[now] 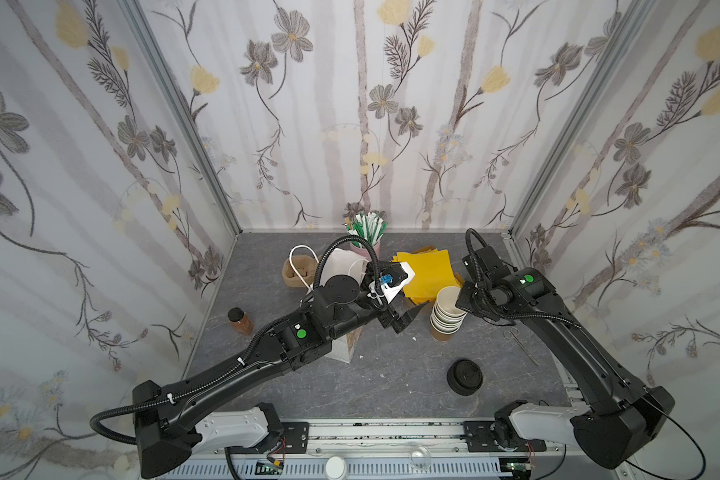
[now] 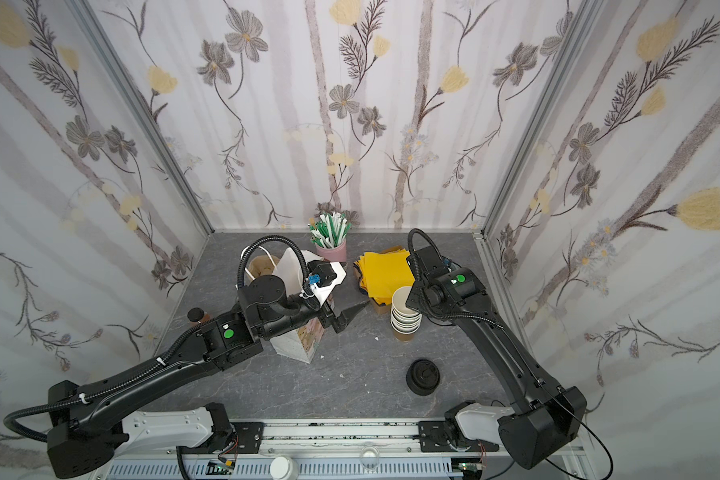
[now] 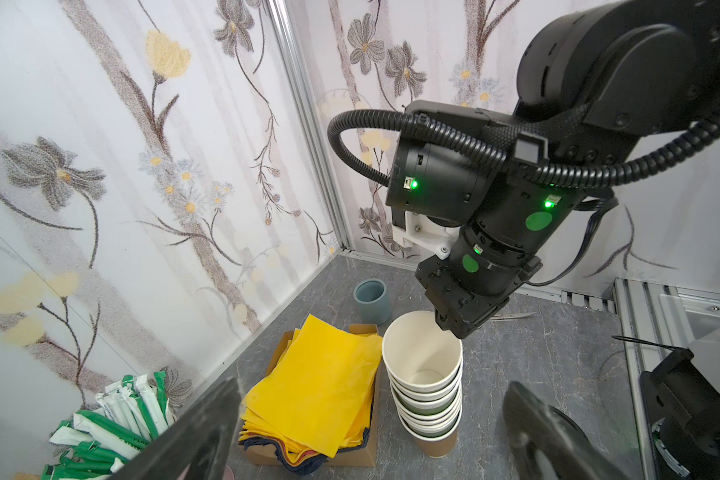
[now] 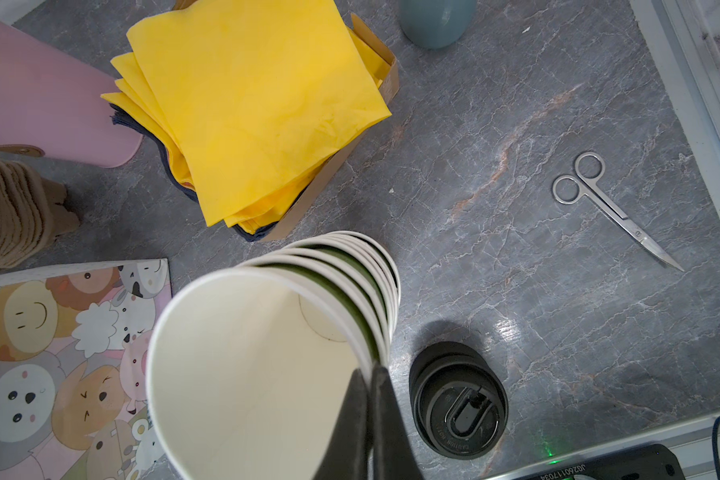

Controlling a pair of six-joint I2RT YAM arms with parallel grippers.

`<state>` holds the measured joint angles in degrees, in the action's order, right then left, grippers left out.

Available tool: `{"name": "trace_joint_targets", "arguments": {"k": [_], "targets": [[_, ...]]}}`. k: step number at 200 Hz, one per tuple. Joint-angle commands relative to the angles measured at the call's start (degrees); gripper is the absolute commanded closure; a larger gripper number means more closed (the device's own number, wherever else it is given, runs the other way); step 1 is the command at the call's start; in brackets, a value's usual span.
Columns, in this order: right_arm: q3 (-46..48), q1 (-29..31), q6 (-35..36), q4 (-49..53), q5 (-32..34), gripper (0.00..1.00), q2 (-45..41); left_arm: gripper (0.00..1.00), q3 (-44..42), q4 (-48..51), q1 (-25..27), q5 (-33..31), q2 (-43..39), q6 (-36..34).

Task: Pack the takeout coffee
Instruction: 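Lift top green cup with right gripper while left gripper pulls bag closer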

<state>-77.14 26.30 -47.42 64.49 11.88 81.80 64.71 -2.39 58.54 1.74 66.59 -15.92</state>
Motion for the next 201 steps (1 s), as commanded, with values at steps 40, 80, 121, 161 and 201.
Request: {"name": "trace_joint_targets", "arguments": {"k": [40, 80, 121, 161, 201], "targets": [[-0.2, -0.7, -3.3, -2.4, -1.7, 0.98, -3.6, 0.00, -0.6, -1.5, 0.0, 0.2, 0.3, -1.4], [-2.3, -1.0, -5.0, -0.9, -1.1, 1.00, -5.6, 0.00, -0.8, -1.5, -0.1, 0.4, 0.3, -1.8], [-8.5, -1.0, -5.2, 4.1, 0.0, 1.00, -7.7, 0.00, -1.1, -1.6, 0.0, 0.4, 0.1, -2.0], [-15.4, 0.0, 0.2, 6.3, -1.4, 1.00, -9.2, 0.00, -2.0, -1.8, 0.0, -0.6, -1.4, -0.8], [-16.5, 6.5, 2.4, 7.5, -3.0, 1.00, -8.9, 0.00, -3.8, -2.9, 0.0, -6.3, -5.4, 2.6]]}}
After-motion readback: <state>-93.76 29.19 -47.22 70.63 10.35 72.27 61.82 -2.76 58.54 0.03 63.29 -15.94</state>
